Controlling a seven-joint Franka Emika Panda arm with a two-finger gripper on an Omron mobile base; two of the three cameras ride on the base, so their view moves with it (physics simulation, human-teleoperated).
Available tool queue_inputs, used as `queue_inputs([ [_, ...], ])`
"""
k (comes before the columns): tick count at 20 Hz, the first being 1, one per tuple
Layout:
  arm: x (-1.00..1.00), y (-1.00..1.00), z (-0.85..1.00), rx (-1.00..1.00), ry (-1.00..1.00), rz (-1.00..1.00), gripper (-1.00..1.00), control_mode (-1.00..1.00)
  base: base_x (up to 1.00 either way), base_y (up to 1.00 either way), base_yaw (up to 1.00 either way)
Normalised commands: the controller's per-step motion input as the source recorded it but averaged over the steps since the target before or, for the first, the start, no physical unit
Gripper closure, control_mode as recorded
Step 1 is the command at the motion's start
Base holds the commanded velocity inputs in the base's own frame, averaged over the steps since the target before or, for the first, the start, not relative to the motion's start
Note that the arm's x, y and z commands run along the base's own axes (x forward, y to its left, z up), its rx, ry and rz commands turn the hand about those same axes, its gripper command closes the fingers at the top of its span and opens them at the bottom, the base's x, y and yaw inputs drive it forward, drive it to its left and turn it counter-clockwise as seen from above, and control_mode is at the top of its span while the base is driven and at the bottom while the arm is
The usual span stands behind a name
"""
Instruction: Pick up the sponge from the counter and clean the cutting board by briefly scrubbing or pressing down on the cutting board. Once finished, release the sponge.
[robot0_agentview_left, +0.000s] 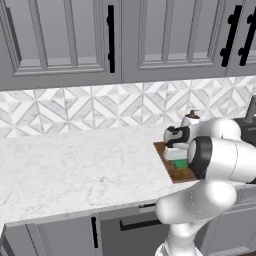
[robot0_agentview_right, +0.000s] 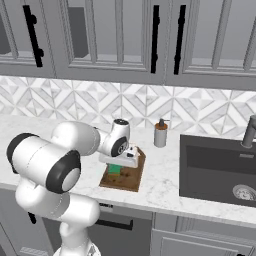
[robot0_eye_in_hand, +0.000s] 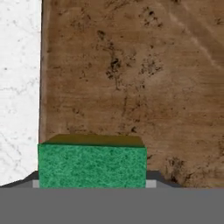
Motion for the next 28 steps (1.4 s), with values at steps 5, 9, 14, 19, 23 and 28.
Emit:
queue_inputs([
  [5,0.32,0.00,-0.16,0.00,0.00,0.00,1.00,-1.00,0.00,0.00,0.00],
  [9,-0.03,0.00,-0.92,0.00,-0.01,0.00,1.00,-1.00,0.00,0.00,0.00],
  [14,-0.02,0.00,-0.49,0.00,-0.14,-0.01,1.00,-1.00,0.00,0.00,0.00],
  [19,0.39,0.00,0.10,0.02,-0.07,-0.03,1.00,-1.00,0.00,0.00,0.00],
  [23,0.34,0.00,-0.03,0.00,-0.03,-0.01,1.00,-1.00,0.00,0.00,0.00],
  [28,0.05,-0.07,-0.66,0.01,-0.01,0.00,1.00,-1.00,0.00,0.00,0.00],
])
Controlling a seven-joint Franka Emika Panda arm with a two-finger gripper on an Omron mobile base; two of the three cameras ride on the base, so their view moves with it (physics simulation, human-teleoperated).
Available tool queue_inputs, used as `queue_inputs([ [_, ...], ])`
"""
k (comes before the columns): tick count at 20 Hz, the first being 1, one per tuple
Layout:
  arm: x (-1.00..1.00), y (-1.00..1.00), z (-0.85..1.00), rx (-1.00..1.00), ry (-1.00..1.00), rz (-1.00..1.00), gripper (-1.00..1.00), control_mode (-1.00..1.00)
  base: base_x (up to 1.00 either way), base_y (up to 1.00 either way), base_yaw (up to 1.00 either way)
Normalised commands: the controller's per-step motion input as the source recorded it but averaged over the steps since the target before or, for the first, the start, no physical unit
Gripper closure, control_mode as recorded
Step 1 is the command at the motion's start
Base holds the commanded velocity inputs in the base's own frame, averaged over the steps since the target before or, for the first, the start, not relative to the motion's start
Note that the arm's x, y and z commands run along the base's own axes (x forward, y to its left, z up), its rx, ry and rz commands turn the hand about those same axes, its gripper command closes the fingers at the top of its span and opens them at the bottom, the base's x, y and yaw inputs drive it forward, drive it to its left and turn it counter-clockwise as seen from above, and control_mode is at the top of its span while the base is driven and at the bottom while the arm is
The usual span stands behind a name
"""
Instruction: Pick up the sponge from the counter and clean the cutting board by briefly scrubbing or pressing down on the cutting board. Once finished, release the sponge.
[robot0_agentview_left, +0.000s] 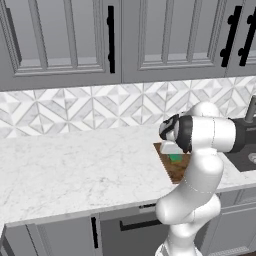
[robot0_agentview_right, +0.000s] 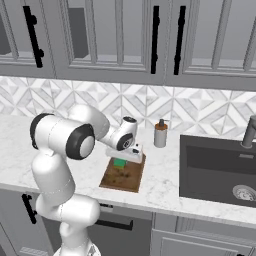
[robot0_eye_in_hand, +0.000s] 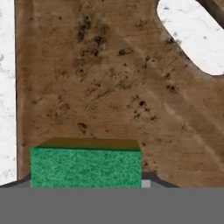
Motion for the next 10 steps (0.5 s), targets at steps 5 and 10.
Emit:
queue_inputs([
  [5,0.19,-0.02,-0.09,0.01,0.00,0.00,1.00,-1.00,0.00,0.00,0.00],
  [10,0.35,-0.04,0.10,0.02,-0.02,0.00,1.00,-1.00,0.00,0.00,0.00],
])
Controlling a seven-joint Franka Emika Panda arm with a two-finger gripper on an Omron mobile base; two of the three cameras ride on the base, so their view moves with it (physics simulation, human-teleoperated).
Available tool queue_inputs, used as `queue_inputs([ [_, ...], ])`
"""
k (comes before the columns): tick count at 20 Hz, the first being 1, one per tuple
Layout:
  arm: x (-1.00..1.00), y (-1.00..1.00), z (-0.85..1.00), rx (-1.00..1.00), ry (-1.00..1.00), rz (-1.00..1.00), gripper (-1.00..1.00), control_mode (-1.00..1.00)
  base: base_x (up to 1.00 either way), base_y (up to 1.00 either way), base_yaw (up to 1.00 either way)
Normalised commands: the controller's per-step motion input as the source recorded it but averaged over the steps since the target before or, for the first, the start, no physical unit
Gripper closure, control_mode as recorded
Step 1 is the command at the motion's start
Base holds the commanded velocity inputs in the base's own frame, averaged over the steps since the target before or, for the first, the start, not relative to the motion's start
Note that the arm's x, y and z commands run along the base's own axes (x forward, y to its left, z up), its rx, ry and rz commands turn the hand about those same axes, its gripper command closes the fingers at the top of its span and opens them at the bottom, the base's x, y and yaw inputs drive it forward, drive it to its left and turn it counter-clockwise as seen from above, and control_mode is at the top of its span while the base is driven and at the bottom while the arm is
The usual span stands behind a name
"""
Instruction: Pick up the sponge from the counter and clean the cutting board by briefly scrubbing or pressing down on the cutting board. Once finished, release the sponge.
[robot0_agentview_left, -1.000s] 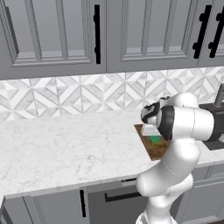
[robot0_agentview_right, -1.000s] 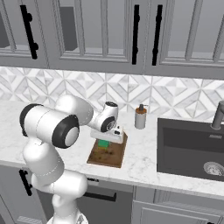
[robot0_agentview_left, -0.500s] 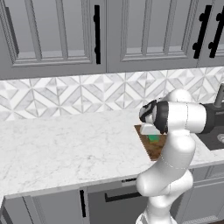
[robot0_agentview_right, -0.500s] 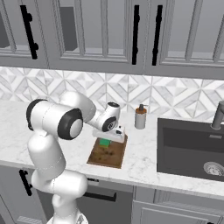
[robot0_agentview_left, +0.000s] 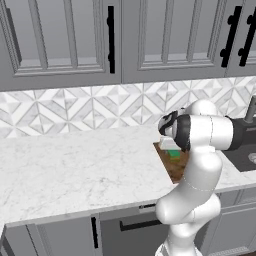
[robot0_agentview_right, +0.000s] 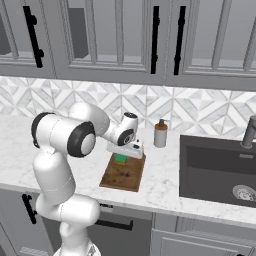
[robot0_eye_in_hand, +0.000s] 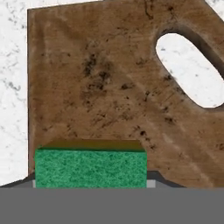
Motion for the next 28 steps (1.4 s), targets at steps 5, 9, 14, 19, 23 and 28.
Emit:
queue_inputs([
  [5,0.18,-0.33,-0.15,0.00,-0.01,0.00,1.00,-1.00,0.00,0.00,0.00],
  [9,0.04,-0.33,-0.59,0.00,0.00,0.00,1.00,-1.00,0.00,0.00,0.00],
  [14,0.10,-0.13,-0.41,0.00,-0.02,0.00,1.00,-1.00,0.00,0.00,0.00],
  [19,0.22,-0.37,0.00,0.00,0.00,0.00,1.00,-1.00,0.00,0.00,0.00],
  [23,0.02,-0.42,-0.03,0.00,0.00,0.00,1.00,-1.00,0.00,0.00,0.00],
  [28,0.00,-0.28,-0.60,0.00,0.00,0.00,1.00,-1.00,0.00,0.00,0.00],
])
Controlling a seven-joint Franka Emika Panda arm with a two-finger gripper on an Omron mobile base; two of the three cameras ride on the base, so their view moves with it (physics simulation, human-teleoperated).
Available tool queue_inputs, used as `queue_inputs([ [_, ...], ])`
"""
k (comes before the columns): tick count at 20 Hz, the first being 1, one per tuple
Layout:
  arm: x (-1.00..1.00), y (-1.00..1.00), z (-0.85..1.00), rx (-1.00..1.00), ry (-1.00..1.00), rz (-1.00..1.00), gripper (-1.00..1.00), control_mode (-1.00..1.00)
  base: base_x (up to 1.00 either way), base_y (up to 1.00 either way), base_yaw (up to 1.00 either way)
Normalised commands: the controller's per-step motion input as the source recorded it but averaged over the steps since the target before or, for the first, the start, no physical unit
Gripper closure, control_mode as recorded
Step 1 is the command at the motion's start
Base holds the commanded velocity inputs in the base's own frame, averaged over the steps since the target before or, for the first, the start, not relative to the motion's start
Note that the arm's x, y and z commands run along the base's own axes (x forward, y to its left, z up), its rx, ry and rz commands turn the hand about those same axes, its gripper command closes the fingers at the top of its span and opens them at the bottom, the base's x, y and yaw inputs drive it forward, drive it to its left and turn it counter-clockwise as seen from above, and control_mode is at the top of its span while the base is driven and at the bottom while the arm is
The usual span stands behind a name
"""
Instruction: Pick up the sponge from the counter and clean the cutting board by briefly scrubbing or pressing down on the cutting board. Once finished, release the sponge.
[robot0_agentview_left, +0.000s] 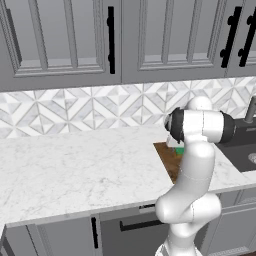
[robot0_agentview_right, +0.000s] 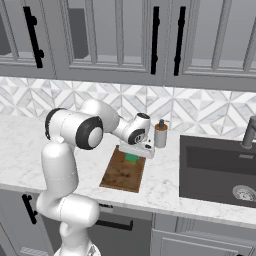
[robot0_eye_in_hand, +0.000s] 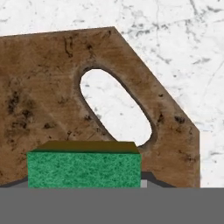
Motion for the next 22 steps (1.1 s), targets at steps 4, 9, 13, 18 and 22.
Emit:
queue_inputs([
  [4,-0.01,-0.15,-0.66,0.00,0.00,0.00,1.00,-1.00,0.00,0.00,0.00],
  [9,-0.38,-0.09,-0.20,-0.02,-0.05,-0.06,1.00,-1.00,0.00,0.00,0.00],
  [13,-0.43,-0.03,-0.21,-0.03,0.00,-0.04,1.00,-1.00,0.00,0.00,0.00],
  [18,-0.16,-0.15,-0.01,0.00,0.00,-0.01,1.00,-1.00,0.00,0.00,0.00],
  [22,0.00,-0.17,-0.25,0.00,0.01,0.00,1.00,-1.00,0.00,0.00,0.00],
])
